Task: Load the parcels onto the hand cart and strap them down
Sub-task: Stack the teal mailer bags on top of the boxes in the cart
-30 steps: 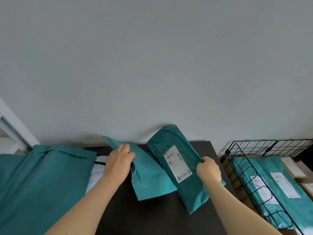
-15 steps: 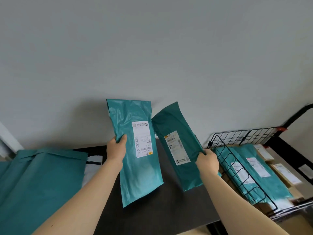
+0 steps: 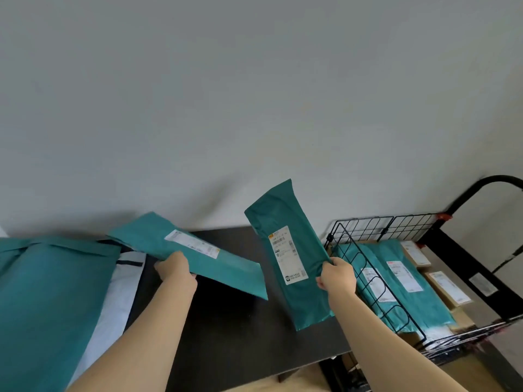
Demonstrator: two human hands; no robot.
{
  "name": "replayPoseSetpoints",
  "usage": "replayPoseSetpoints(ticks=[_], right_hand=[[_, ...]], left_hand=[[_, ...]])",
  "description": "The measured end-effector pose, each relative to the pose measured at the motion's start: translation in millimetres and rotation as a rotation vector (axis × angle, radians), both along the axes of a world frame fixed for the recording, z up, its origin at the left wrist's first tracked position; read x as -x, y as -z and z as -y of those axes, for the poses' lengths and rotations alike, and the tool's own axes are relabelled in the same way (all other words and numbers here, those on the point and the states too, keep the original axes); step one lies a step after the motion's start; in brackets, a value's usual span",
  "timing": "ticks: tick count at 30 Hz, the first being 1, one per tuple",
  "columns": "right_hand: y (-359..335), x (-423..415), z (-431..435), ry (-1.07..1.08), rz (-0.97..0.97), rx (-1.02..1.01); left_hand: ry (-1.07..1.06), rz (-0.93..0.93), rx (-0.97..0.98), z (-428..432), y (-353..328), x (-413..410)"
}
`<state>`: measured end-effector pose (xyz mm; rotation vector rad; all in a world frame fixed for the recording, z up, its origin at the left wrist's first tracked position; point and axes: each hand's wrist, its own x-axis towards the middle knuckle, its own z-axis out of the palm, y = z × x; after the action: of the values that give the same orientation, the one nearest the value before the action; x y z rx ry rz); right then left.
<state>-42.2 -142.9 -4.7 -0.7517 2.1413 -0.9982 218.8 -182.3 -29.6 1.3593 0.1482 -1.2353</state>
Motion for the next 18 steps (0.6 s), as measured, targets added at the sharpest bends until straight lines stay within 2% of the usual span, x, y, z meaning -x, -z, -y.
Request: replayPoseSetpoints(ticks=[3, 5, 7, 8, 11, 13, 15, 18], right_hand=[[-0.2, 12.9, 2.1, -0.029, 0.005, -0.010], [2.0, 22.2, 6.4, -0.042, 0.010, -0.008], [6.1, 29.8, 11.1, -0.050, -0.001, -0.002], [8.7, 33.0, 13.0, -0.051, -0.015, 0.000], [16.3, 39.5, 20.3, -0.032, -0.081, 0.003], [20.5, 40.8, 26.8, -0.021, -0.100, 0.000], [25.0, 37.6, 31.3, -0.024, -0.080, -0.020], [40.6, 25.1, 30.5, -0.014, -0.016, -0.102]], left_hand=[[0.310, -0.262, -0.152, -22.3, 11.9, 34.7], [0.656, -0.185, -0.178, -35.2, 12.8, 58.1], [0.976, 0.102, -0.193, -40.0, 13.9, 72.2], [1.070, 0.284, -0.191, -39.1, 14.9, 74.7], [1.213, 0.938, -0.139, -23.8, 24.3, 61.2], [1.288, 1.279, -0.146, -17.3, 27.7, 43.1], [1.318, 1.447, -0.157, -9.7, 32.0, 24.2], [1.390, 1.581, -0.126, 6.0, 37.3, 5.8]])
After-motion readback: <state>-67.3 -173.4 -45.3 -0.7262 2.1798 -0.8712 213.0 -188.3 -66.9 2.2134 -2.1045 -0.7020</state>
